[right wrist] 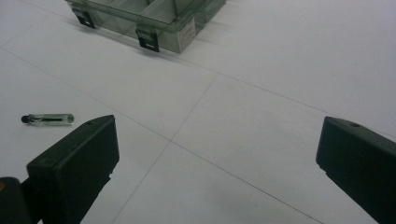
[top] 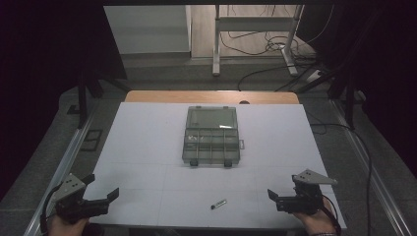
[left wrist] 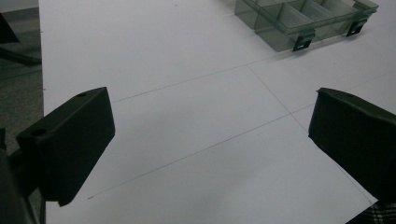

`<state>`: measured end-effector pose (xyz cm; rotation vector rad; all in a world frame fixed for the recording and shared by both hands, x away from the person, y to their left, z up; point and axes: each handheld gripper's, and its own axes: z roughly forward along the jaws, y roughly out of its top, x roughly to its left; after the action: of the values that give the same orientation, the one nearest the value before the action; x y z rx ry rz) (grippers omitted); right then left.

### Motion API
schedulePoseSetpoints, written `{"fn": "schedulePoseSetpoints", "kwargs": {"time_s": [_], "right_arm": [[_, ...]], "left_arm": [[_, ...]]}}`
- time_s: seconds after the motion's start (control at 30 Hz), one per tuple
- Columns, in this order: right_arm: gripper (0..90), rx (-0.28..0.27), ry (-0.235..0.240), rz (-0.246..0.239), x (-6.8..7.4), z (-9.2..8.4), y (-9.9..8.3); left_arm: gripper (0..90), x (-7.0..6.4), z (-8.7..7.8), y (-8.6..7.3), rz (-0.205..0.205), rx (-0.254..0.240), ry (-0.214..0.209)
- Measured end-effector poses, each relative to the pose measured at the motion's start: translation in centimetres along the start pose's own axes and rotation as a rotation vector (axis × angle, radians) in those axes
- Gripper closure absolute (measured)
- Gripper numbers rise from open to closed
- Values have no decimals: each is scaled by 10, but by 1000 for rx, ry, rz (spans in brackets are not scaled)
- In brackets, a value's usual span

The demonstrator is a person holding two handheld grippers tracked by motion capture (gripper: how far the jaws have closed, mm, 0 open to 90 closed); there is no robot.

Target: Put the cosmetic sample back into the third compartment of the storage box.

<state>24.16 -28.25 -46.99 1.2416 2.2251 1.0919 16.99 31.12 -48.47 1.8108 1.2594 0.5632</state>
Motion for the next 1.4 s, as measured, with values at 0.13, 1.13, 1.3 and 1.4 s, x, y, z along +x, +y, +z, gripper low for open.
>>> {"fn": "schedulePoseSetpoints", "kwargs": {"time_s": [0.13,1.13,1.3,1.4], "right_arm": [[0,-10,-24,19,-1,-2,-1],[0,28,68,3,0,6,3],[0,36,88,-25,4,11,5],[0,36,93,-30,5,12,5]], "left_arm": [[11,0,0,0,-2,2,-1],[18,1,1,1,1,11,-14],[18,2,1,0,-3,11,-16],[19,2,2,1,-7,13,-20]]}}
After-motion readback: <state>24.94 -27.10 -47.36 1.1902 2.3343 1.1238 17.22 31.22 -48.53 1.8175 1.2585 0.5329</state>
